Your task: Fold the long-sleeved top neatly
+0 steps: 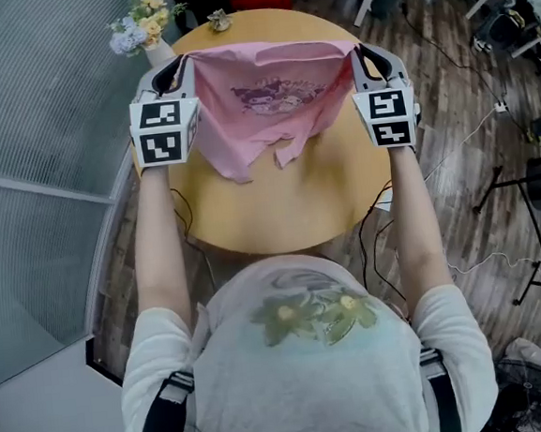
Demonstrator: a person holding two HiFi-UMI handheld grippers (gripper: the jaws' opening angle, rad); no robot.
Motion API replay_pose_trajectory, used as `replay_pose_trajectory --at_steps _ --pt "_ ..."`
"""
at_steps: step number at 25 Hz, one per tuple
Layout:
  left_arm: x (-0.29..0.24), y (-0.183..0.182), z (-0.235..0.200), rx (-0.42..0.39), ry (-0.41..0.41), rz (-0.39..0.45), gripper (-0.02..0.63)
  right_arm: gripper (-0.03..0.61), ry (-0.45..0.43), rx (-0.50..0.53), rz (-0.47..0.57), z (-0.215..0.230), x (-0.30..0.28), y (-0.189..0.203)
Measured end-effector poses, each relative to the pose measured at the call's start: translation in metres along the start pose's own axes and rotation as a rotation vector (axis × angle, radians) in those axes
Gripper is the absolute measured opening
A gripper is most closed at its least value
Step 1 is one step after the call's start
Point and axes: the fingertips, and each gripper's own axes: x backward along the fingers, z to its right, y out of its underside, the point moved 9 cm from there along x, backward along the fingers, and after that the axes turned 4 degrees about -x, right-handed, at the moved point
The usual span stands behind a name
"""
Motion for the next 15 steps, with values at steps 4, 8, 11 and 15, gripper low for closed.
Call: replay_pose_trajectory --at_steps 4,8,11,15 --pt "0.016 -0.029 -0.012 -0.03 -0.025 0.081 0.023 0.038 0.057 0.056 0.086 0.015 0.015 -0.042" --pt "0.046 -0.054 -0.009 -0.054 -0.059 0.151 0.023 0.038 0.098 0.072 0.159 0.022 0.047 -0.066" --pt "0.07 -0.071 -0.001 -0.06 -0.093 0.202 0.023 0.038 0.116 0.071 0.2 0.025 0.07 -0.074" --pt "0.095 -0.085 0.004 -0.054 -0.123 0.251 0.023 0.038 0.106 0.084 0.219 0.023 0.086 -0.074"
